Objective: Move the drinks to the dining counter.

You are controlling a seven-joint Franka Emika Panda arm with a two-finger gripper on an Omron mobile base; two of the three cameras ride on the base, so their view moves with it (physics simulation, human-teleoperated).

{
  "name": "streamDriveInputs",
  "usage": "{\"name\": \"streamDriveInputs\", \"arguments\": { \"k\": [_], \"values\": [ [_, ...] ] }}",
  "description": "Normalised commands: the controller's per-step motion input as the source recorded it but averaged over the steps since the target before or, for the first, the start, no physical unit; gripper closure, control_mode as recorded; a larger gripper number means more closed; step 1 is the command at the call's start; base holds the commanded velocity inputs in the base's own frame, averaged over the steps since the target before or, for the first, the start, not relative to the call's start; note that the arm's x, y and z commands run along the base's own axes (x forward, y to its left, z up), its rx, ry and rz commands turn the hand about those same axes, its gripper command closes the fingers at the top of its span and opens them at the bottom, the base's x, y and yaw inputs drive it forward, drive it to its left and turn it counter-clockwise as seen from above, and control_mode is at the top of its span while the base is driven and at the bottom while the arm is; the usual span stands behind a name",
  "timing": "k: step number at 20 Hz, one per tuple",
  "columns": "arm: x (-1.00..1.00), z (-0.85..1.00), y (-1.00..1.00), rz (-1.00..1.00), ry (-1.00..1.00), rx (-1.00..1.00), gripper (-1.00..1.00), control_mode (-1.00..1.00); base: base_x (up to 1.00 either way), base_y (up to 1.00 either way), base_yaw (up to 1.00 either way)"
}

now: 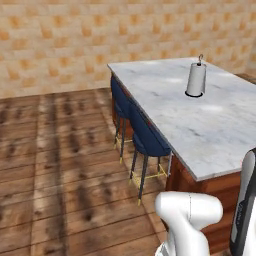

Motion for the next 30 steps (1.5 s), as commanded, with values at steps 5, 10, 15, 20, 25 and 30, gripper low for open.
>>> {"name": "streamDriveInputs", "arguments": {
  "k": [5,10,15,20,25,30],
  "values": [
    [0.00,0.00,0.00,0.00,0.00,0.00,1.00,1.00,0.80,-0.68,0.03],
    [0.00,0.00,0.00,0.00,0.00,0.00,1.00,1.00,0.69,-0.11,0.07],
    [0.00,0.00,0.00,0.00,0.00,0.00,1.00,1.00,0.92,-0.37,0.16],
    [0.00,0.00,0.00,0.00,0.00,0.00,1.00,1.00,0.89,-0.01,-0.14],
    [0.00,0.00,0.00,0.00,0.00,0.00,1.00,1.00,0.84,0.04,-0.50],
    [0.16,0.00,0.01,-0.04,0.01,0.00,1.00,-1.00,0.67,0.07,-0.36]
  ]
}}
